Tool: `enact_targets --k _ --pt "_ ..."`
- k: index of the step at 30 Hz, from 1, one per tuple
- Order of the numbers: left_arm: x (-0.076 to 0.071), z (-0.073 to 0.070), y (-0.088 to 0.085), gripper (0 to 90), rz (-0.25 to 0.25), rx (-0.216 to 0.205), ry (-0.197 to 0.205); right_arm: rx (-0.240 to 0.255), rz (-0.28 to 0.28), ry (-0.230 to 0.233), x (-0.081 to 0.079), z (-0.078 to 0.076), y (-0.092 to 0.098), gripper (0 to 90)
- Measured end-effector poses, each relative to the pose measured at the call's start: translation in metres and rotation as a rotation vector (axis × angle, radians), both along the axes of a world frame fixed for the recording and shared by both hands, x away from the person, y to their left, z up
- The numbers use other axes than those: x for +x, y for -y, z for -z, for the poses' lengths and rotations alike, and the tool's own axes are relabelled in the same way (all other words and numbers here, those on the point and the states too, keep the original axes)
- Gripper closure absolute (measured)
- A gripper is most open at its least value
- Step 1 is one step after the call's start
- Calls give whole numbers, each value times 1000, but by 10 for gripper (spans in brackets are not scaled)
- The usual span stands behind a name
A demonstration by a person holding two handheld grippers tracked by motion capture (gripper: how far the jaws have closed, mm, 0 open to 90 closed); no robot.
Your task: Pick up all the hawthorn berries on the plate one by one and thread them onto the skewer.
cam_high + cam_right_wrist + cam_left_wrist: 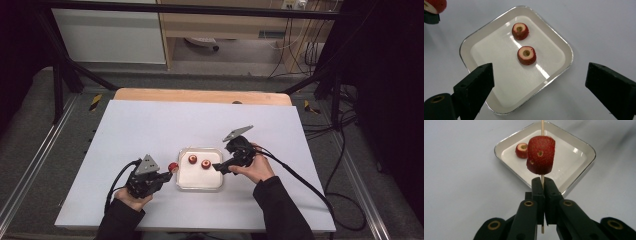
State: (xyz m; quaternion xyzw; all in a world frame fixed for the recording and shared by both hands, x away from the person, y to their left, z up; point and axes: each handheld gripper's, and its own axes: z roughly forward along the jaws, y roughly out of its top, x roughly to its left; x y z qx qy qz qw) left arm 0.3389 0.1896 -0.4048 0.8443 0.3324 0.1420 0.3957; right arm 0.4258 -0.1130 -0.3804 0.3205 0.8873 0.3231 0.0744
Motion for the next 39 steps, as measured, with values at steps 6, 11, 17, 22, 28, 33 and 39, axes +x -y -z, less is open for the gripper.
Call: enact_targets --k 6,11,17,22,28,33,39 --pt "-2 10 -7 879 -2 -12 -8 -101 -64 -66 15 5 -22 123" --pt "-1 11 -9 878 -2 -8 -6 -149 -103 -120 29 12 -39 202" --pt "-2 11 -11 878 -3 -11 -5 -233 -154 -164 42 19 -59 334" --pt "-2 12 -10 878 -5 -10 -7 -289 -188 -164 47 25 -68 420" --pt "-1 12 -11 878 -4 -11 -13 -316 -225 -180 50 32 -72 464" --pt "-1 12 -10 878 -2 -9 -17 -309 -227 -196 50 36 -74 523" --pt "-1 12 -10 878 3 -5 -15 -306 -214 -219 52 35 -74 608"
